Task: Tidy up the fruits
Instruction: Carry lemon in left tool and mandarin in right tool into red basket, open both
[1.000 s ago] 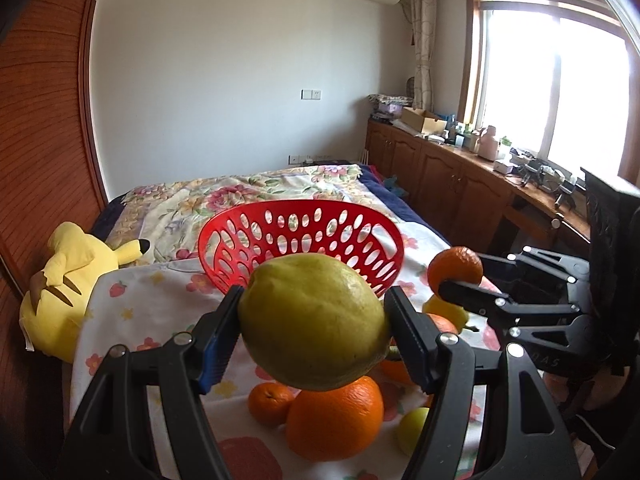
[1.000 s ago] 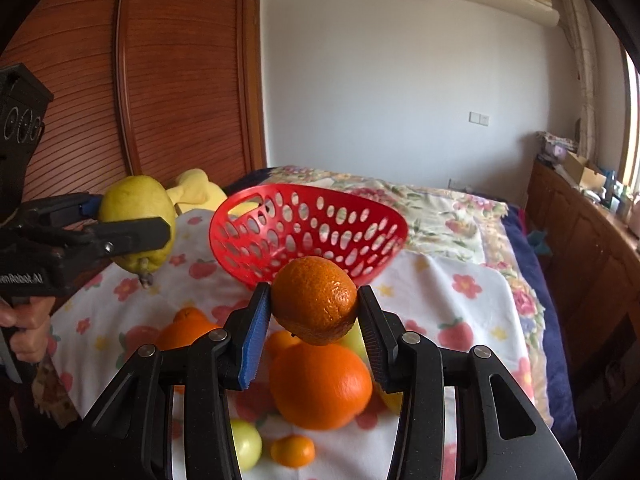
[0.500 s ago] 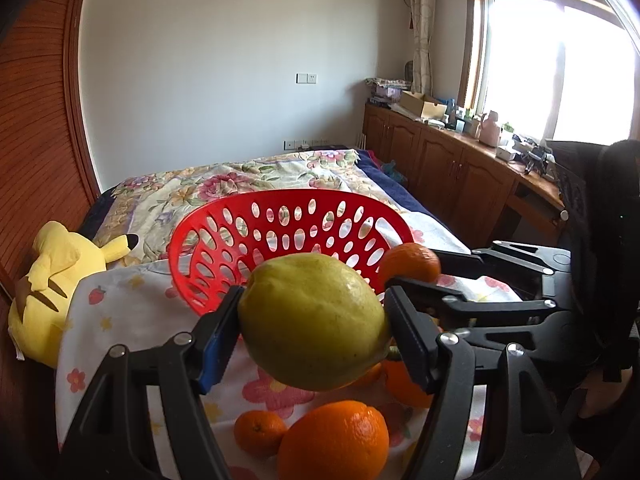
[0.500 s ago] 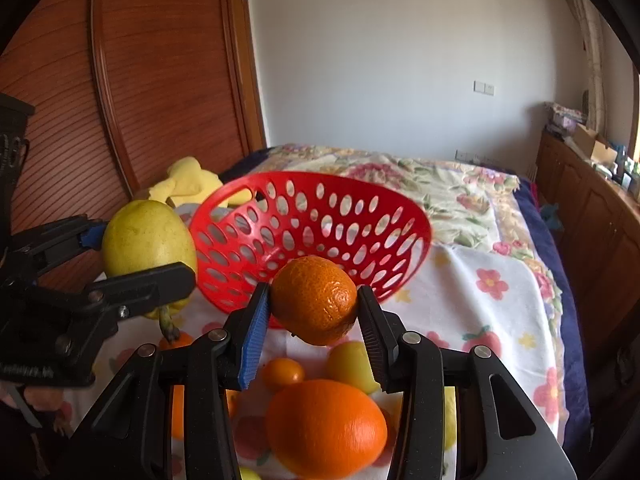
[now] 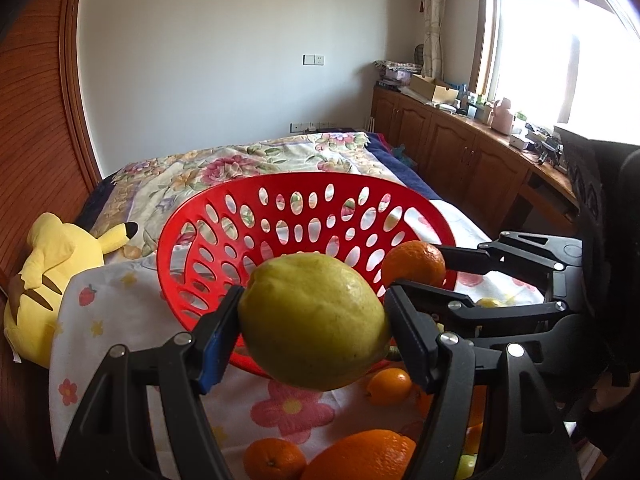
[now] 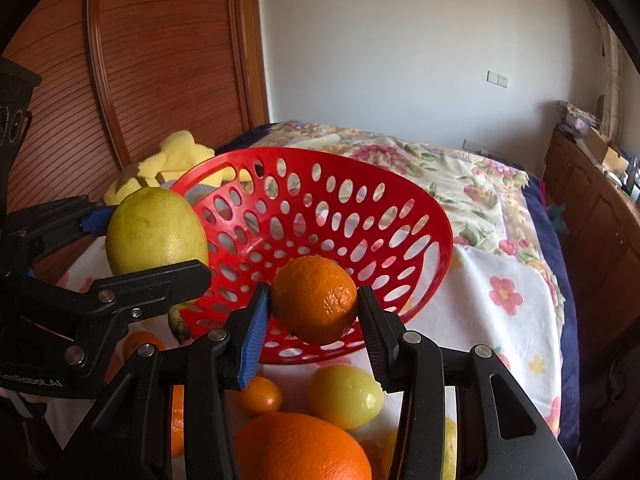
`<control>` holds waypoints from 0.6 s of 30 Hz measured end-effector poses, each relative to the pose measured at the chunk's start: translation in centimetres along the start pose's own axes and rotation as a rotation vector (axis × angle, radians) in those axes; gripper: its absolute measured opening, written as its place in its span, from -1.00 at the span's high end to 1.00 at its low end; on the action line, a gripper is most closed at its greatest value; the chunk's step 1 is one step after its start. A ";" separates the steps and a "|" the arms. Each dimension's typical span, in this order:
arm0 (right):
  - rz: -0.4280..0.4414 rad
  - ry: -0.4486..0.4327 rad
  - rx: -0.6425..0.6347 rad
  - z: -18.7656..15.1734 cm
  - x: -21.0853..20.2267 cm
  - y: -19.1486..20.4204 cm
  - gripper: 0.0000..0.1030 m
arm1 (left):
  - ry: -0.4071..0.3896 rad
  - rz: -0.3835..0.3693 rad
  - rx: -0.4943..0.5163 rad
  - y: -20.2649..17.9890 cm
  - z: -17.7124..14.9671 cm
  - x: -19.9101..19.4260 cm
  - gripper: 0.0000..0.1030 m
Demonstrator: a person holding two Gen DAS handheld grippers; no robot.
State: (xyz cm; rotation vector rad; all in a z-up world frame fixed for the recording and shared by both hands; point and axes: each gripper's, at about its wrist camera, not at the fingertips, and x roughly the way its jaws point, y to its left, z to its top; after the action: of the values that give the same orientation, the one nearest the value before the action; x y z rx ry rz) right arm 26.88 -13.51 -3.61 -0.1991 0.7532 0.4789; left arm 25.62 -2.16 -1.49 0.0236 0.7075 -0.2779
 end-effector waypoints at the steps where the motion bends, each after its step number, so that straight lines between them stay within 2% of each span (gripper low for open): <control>1: -0.002 0.002 -0.003 0.1 0.2 0.0 0.14 | 0.003 -0.002 0.000 0.1 0.0 0.2 -0.35; 12: -0.019 0.004 -0.030 0.4 1.2 -0.3 0.11 | 0.029 0.008 0.010 0.7 0.7 1.6 -0.36; 14: -0.032 -0.004 -0.033 0.5 1.2 -0.4 0.01 | 0.032 0.011 0.009 0.8 0.8 1.8 -0.36; 18: -0.028 -0.031 -0.012 0.5 0.4 -1.0 -0.01 | 0.040 0.011 0.015 1.0 0.9 2.3 -0.36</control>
State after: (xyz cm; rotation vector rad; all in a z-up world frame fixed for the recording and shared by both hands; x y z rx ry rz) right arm 27.90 -14.12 -3.51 -0.2122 0.7163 0.4592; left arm 28.13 -1.89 -2.36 0.0471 0.7445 -0.2727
